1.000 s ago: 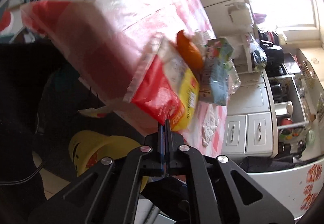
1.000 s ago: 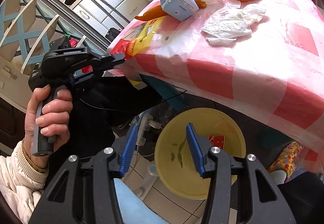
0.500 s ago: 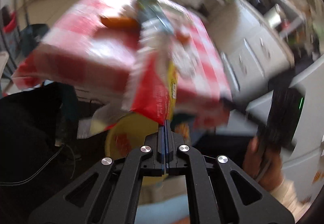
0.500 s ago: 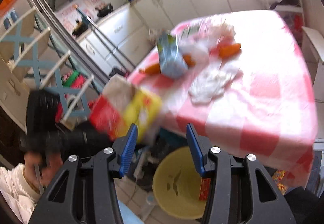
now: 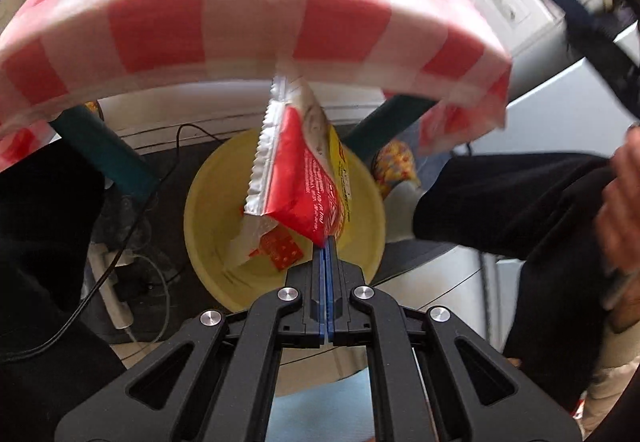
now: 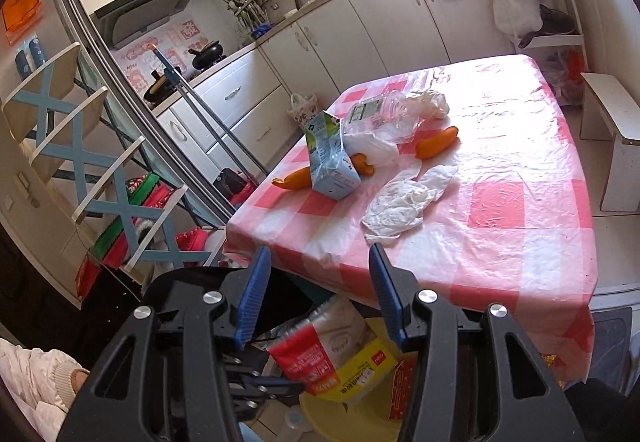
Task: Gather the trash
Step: 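Carry the red packet and box down and release both into the yellow bucket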
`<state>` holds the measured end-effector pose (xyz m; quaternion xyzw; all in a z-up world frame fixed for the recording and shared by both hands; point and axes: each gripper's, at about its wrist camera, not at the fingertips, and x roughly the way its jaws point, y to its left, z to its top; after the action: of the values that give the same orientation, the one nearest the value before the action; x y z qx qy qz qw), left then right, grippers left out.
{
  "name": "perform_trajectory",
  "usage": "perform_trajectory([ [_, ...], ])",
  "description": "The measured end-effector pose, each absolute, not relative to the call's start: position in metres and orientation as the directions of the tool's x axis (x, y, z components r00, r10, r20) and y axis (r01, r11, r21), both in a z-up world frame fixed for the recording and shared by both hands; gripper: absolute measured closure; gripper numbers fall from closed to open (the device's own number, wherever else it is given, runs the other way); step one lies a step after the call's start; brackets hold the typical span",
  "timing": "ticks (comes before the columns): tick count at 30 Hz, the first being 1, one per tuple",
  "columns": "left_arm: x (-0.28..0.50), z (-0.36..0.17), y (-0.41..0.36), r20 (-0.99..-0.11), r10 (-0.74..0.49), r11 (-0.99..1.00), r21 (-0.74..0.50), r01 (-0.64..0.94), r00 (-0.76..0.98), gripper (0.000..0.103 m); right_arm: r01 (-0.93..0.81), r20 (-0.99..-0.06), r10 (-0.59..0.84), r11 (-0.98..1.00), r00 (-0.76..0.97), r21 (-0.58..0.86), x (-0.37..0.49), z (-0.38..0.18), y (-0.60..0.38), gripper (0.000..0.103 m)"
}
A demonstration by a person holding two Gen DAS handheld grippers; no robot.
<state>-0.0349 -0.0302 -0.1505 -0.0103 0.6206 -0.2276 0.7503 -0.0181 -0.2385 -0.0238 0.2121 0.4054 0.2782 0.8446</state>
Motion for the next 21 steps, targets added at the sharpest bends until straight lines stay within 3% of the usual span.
perform_trajectory([
  [14, -0.034, -0.173, -0.047, -0.962, -0.255, 0.907, -0.202, 0.368, 0.101, 0.101, -0.290, -0.574, 0.637, 0.759, 0.515, 0.583, -0.018, -0.026, -0.240, 0.051],
  [21, -0.035, -0.169, -0.050, -0.963, -0.242, 0.907, -0.181, 0.381, 0.117, 0.091, -0.286, -0.578, 0.634, 0.762, 0.514, 0.581, -0.018, -0.028, -0.239, 0.050],
])
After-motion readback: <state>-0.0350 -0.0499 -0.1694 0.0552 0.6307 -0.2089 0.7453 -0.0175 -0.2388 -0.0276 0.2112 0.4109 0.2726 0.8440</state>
